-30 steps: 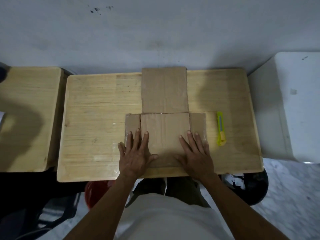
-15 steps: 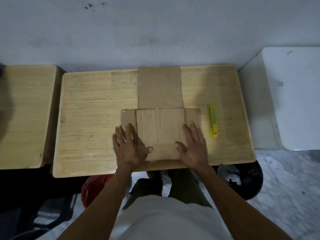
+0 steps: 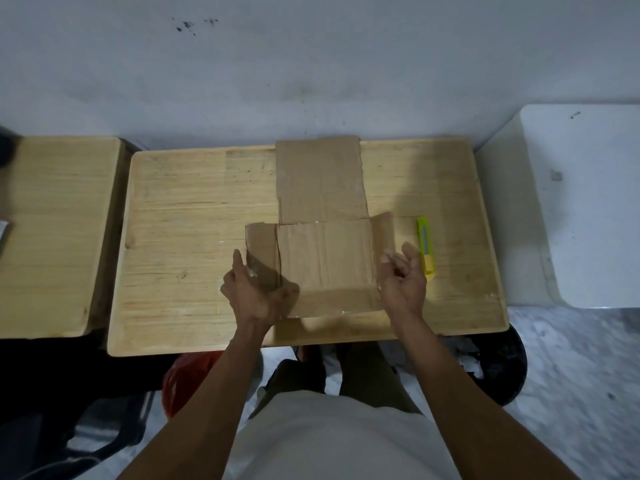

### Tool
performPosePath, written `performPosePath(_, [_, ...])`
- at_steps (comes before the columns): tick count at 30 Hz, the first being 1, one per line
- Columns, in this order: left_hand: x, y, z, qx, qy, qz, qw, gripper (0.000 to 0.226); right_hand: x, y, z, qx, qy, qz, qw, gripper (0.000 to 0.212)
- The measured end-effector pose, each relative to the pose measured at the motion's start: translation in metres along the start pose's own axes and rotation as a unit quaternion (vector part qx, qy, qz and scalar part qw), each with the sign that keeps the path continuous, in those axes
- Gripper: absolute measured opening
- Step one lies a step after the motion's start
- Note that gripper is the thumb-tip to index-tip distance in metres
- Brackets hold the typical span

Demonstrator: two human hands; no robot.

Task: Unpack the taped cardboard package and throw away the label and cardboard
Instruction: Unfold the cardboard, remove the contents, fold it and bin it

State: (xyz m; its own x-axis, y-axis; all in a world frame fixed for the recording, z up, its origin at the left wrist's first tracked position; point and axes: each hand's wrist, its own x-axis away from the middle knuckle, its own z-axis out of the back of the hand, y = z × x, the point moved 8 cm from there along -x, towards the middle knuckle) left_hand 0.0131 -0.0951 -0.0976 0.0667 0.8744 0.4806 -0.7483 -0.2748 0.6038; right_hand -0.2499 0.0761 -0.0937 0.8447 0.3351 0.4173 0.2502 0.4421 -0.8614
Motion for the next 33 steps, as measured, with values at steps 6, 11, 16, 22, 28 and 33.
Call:
performPosePath(6, [0.017, 0.037, -0.015, 0.009, -0.012, -0.089, 0.996, 0.092, 0.030, -0.010, -0.039, 0.137, -0.110, 0.081, 0.981, 0.049])
performPosePath(11, [0.024, 0.057, -0.043, -0.084, -0.076, -0.175, 0.978, 0.080, 0.024, -0.002, -0.040, 0.203, -0.134, 0.102, 0.965, 0.046])
performPosePath(16, [0.020, 0.051, -0.061, -0.207, -0.087, -0.204, 0.953, 0.070, 0.017, 0.005, -0.048, 0.287, -0.187, 0.121, 0.932, 0.043])
performPosePath(22, [0.024, 0.048, -0.074, -0.259, -0.056, -0.226, 0.937, 0.091, 0.031, -0.004, -0.051, 0.308, -0.133, 0.277, 0.900, 0.042])
performPosePath(28, [0.013, 0.033, -0.094, -0.244, -0.062, -0.217, 0.943, 0.074, 0.026, 0.002, -0.063, 0.282, -0.096, 0.321, 0.899, 0.046])
performPosePath(33, [0.006, 0.029, -0.097, -0.276, -0.038, -0.237, 0.931, 0.073, 0.005, -0.005, -0.074, 0.315, -0.073, 0.371, 0.870, 0.046])
